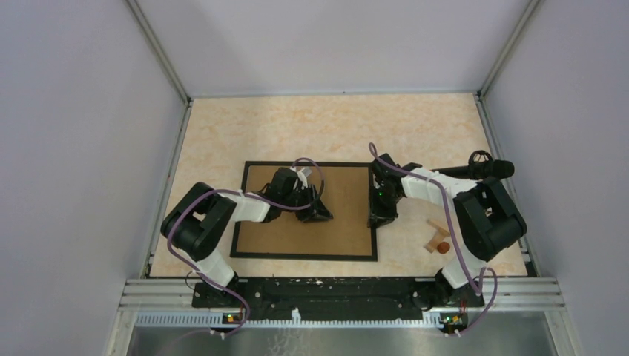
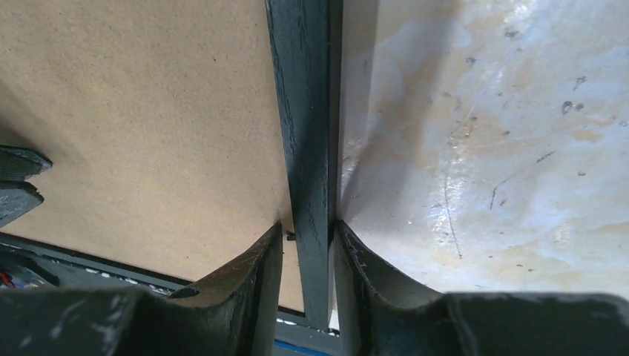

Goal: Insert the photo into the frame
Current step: Install the photo frame at the center of the board.

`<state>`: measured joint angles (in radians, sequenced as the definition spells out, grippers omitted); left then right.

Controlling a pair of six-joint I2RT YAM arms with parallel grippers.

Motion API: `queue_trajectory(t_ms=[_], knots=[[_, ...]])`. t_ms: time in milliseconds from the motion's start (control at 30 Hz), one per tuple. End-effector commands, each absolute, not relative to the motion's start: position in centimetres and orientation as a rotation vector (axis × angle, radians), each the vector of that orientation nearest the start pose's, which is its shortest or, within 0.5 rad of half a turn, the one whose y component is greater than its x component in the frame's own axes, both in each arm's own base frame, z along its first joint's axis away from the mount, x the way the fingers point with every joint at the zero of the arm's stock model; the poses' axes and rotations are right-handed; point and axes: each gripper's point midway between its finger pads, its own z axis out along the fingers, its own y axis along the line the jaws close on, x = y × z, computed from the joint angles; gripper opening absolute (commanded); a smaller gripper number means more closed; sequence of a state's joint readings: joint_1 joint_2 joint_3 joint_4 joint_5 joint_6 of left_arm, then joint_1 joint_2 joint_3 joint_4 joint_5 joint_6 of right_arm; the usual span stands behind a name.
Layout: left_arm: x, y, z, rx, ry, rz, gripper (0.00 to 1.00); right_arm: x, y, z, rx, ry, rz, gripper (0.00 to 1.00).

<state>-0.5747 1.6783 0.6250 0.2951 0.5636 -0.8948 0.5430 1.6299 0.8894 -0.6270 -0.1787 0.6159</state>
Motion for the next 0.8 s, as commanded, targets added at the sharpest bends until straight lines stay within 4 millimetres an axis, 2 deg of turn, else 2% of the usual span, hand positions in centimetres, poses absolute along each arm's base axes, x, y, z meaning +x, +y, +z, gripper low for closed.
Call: queue_trajectory(t_ms=[0, 67, 100, 167, 200, 300, 400, 500, 600, 767], knots=[[20.1, -25.9, -1.8, -0.140, 2.804, -1.060, 0.35, 21.2, 20.5, -1.0, -0.033, 3.017, 0.369, 0.37], [20.2, -25.8, -1.4, -0.114, 2.792, -1.056, 0.35, 23.2, 21.8, 4.0, -0.062, 2.891, 0.479, 0.56], [20.4, -25.8, -1.2, -0.098, 2.785, -1.048, 0.35, 24.2, 21.5, 6.3, -0.069, 2.839, 0.485, 0.62], [20.6, -25.7, -1.0, -0.081, 2.780, -1.025, 0.35, 26.1, 19.9, 9.1, -0.046, 2.790, 0.496, 0.64], [20.8, -25.6, -0.9, -0.077, 2.776, -1.020, 0.35, 26.9, 19.2, 9.5, -0.043, 2.775, 0.503, 0.63], [20.8, -25.6, -1.0, -0.075, 2.775, -1.016, 0.35, 28.3, 17.0, 8.7, -0.023, 2.791, 0.456, 0.52], [20.7, -25.6, -1.1, -0.073, 2.778, -1.018, 0.35, 29.7, 16.5, 7.8, -0.018, 2.792, 0.443, 0.37], [20.7, -25.7, -1.3, -0.076, 2.783, -1.027, 0.35, 31.2, 16.4, 7.1, -0.016, 2.793, 0.454, 0.35], [20.5, -25.7, -1.5, -0.079, 2.791, -1.030, 0.35, 32.2, 17.4, 6.4, -0.043, 2.784, 0.505, 0.34], [20.3, -25.5, -1.7, -0.084, 2.797, -1.028, 0.35, 34.1, 16.7, 4.7, -0.019, 2.791, 0.432, 0.30]])
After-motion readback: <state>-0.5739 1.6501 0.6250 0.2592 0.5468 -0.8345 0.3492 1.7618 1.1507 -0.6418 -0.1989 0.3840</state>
